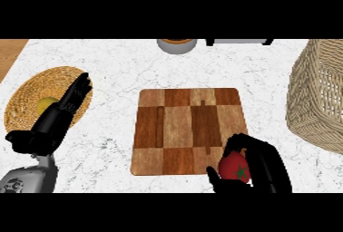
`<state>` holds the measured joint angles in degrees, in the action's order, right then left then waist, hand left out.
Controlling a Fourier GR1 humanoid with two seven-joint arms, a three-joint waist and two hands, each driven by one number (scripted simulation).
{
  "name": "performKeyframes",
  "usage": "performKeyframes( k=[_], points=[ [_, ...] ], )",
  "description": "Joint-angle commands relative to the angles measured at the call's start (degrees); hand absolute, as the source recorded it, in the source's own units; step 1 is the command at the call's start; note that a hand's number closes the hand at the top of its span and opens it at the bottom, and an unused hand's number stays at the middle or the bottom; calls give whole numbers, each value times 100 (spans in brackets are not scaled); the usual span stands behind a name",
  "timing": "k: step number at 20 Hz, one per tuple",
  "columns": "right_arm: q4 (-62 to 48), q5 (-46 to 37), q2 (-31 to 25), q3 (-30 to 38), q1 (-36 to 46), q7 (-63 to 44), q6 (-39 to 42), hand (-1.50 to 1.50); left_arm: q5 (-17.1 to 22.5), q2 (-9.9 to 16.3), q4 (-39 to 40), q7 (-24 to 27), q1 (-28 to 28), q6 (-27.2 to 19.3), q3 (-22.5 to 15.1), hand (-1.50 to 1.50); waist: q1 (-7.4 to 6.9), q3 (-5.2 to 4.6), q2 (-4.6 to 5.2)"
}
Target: Pick the tomato from the cutting board and place it in the basket
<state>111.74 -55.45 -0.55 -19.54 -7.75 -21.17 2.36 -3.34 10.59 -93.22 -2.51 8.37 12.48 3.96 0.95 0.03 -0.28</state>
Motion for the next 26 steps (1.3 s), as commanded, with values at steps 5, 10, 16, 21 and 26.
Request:
performKeyframes(
  k=[5,10,16,21,26],
  points=[
    [2701,306,54,-222,-44,-1177,24,150,-16,3,51,349,-268,71,17,0,-27,-11,-1],
    [3520,439,-75,140,260,-2161,752,150,-129,-67,-4,23,7,-10,-94,0,-58,-7,14],
    [2986,267,-347,1163,1763,-2893,1261,150,-181,-57,355,312,54,-7,-27,0,-72,-11,25],
    [2166,640,-360,2050,3193,-3300,1412,150,79,106,402,131,357,189,205,0,-96,-7,30],
    [1224,941,-1002,3172,3986,-3078,1288,150,-20,-45,112,69,112,112,43,0,-111,-5,29]
  ],
)
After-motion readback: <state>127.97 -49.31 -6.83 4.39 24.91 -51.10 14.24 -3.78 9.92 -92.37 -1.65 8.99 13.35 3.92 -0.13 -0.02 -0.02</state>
